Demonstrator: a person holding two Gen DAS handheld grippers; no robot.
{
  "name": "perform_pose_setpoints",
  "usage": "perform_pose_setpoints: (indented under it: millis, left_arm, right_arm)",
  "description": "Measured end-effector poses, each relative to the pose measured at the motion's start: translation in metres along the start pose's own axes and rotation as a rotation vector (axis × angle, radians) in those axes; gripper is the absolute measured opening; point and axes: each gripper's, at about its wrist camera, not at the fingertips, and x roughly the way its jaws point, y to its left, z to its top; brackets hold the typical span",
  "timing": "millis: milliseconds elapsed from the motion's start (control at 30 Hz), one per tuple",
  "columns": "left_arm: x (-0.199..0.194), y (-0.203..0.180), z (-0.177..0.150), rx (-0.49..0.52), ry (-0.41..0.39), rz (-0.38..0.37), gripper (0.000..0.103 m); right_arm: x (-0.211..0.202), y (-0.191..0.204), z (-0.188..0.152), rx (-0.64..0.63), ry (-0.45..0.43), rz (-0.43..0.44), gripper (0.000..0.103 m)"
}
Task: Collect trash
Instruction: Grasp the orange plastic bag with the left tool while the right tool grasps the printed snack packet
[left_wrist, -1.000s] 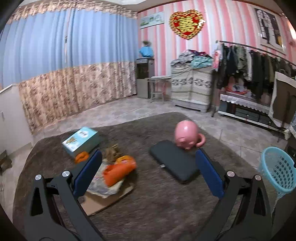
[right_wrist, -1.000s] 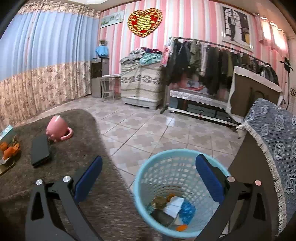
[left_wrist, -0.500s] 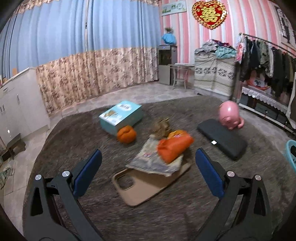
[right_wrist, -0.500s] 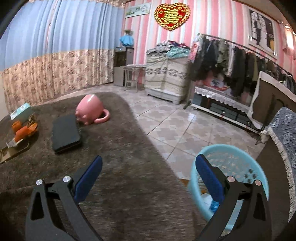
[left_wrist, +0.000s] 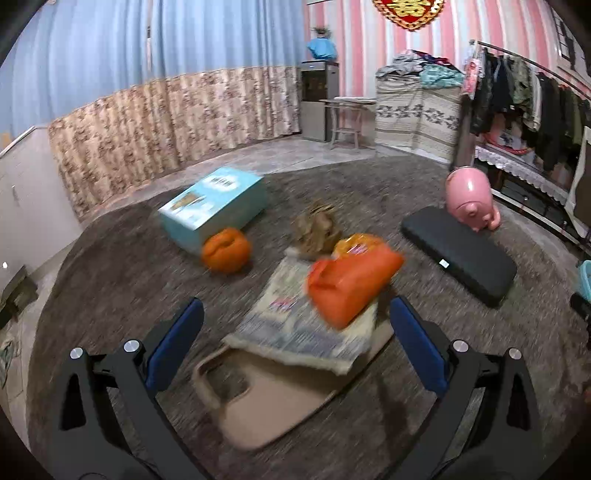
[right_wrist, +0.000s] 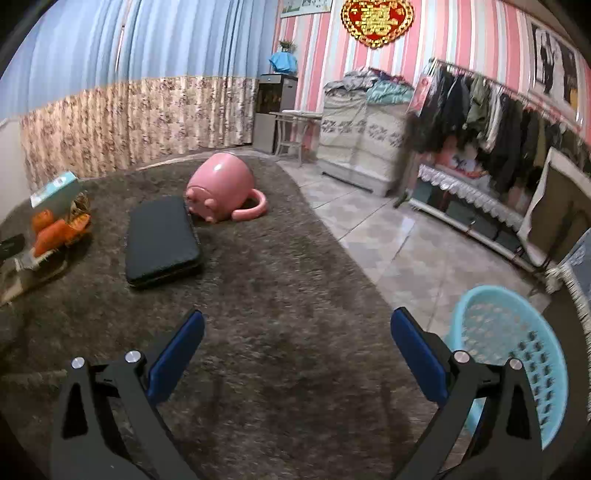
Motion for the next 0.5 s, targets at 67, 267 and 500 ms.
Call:
perform_pose_setpoints:
  millis: [67,267,500]
  left_arm:
    - [0.010,-0.009,0.007,0.018,0.011,-0.027,0.097]
    - [0.039,-0.026,0.015,0.038,0.071,-0.083,0.075]
    - [0.039,-0.021,0.011,0.006,0.086,-0.113,0.033]
  right_arm:
    - [0.001,-0.001,0.000,-0.003,0.012,-0.005,0.099]
    - [0.006,0.002,-0.003,-0.035,0.071,-0.050,0.099]
    - [0.001,0.008,-0.002,-0.038,0.072,-0.055,0.099]
